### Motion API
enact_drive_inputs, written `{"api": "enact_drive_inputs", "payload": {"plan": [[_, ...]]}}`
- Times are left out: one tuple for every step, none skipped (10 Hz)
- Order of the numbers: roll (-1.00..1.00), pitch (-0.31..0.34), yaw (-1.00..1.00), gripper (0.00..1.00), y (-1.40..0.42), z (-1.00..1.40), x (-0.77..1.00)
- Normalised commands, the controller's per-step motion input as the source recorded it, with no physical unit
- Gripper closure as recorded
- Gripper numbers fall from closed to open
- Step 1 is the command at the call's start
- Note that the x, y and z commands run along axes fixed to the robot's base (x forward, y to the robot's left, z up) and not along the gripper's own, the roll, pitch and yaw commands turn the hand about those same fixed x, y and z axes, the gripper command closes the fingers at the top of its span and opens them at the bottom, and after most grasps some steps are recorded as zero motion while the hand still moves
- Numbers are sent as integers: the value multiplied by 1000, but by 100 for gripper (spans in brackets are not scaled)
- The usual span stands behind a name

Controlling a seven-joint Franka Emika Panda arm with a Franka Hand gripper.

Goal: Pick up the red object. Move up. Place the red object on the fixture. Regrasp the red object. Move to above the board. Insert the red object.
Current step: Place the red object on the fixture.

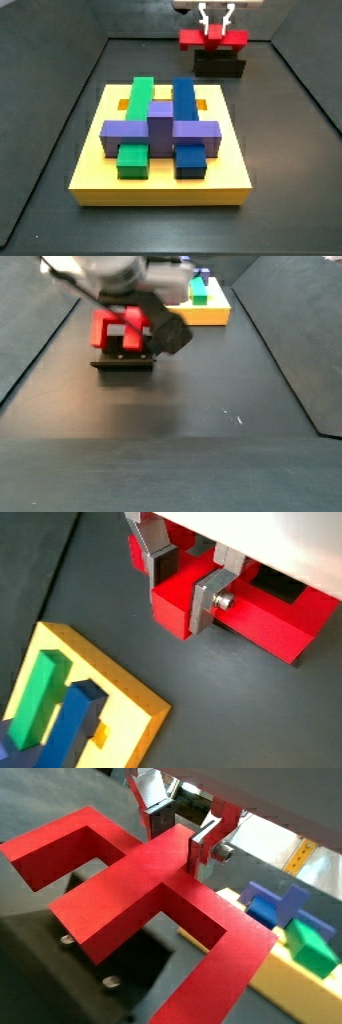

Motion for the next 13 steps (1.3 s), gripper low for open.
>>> {"api": "enact_drive_inputs", "payload": {"plan": [[0,46,-60,100,91,-209,1000],[0,89,0,100,91,-169,920],[0,26,111,100,0,-151,309],[0,0,217,100,0,-160,154],[0,0,197,100,0,-149,146],[6,0,251,100,-74,-163,0],[0,-69,243,100,-126,-134,0],[0,-97,100,100,-63,-137,-186],[0,-100,0,100,0,-160,-251],[-40,-97,0,100,3,-157,-186],[-49,-89,0,100,60,-137,-151],[-26,-63,0,100,43,-97,-109],[0,0,0,100,0,0,0]]}}
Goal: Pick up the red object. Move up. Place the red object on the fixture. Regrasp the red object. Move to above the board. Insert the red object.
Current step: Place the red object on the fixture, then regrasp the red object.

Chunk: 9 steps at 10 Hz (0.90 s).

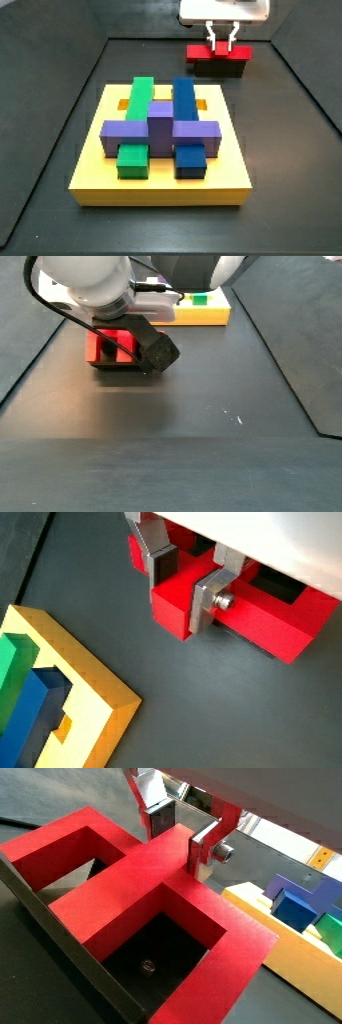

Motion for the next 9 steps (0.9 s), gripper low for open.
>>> {"api": "enact_drive_inputs", "payload": {"plan": [[0,0,0,0,0,0,0],[774,0,0,0,-97,197,0],[497,-80,0,0,-80,334,0],[466,-140,0,0,-77,417,0],[503,-143,0,0,-94,397,0],[594,-140,0,0,-54,280,-3],[700,-129,0,0,-49,140,0],[789,-54,31,0,0,0,0],[917,-31,57,0,0,0,0]]}}
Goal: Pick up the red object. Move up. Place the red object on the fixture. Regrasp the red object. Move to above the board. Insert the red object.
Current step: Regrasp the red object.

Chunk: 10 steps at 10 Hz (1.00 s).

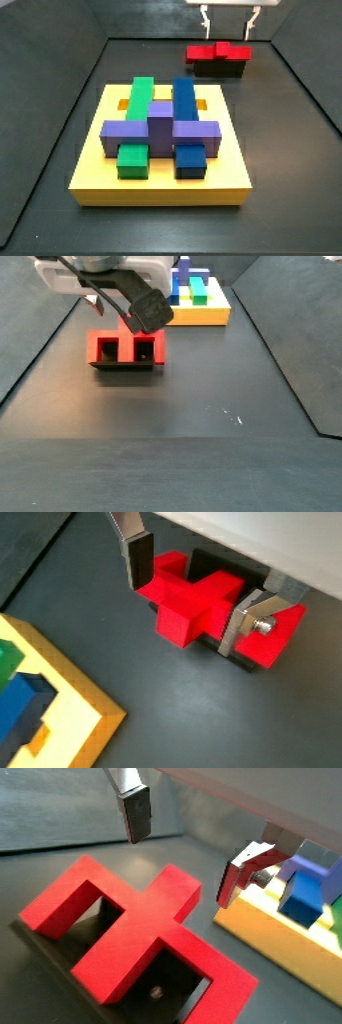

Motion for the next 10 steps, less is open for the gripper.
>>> {"api": "enact_drive_inputs", "payload": {"plan": [[986,-11,54,0,0,0,0],[874,0,60,0,26,11,77],[754,0,69,0,0,140,129],[657,0,129,0,-11,357,211],[737,0,123,0,-49,380,169],[834,0,120,0,-63,349,169],[954,0,131,0,-134,300,134],[1000,0,140,0,-211,146,57],[1000,0,151,0,-223,0,0],[1000,0,149,0,-206,0,0]]}}
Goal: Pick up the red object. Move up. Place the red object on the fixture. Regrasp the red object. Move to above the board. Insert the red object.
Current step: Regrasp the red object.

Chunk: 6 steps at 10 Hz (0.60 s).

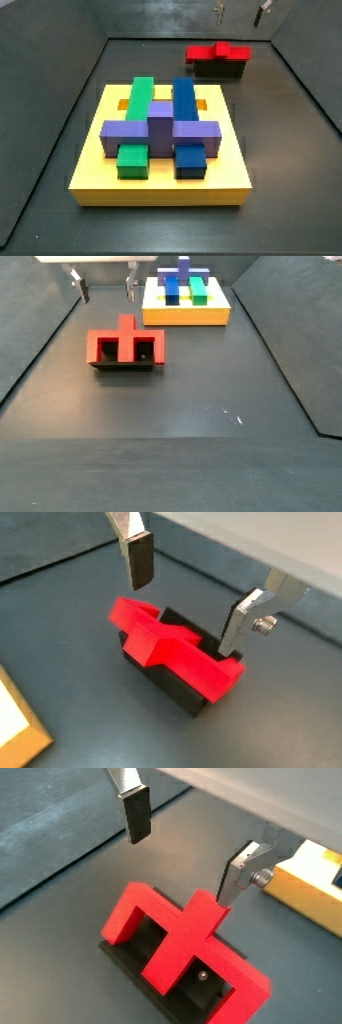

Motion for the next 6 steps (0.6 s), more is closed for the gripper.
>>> {"api": "enact_drive_inputs", "payload": {"plan": [[1000,0,140,0,-151,-11,0],[951,0,123,0,-94,-26,0],[849,0,97,0,0,0,20],[811,0,77,0,0,0,74],[834,26,63,0,0,0,106],[943,40,60,0,0,43,66]]}}
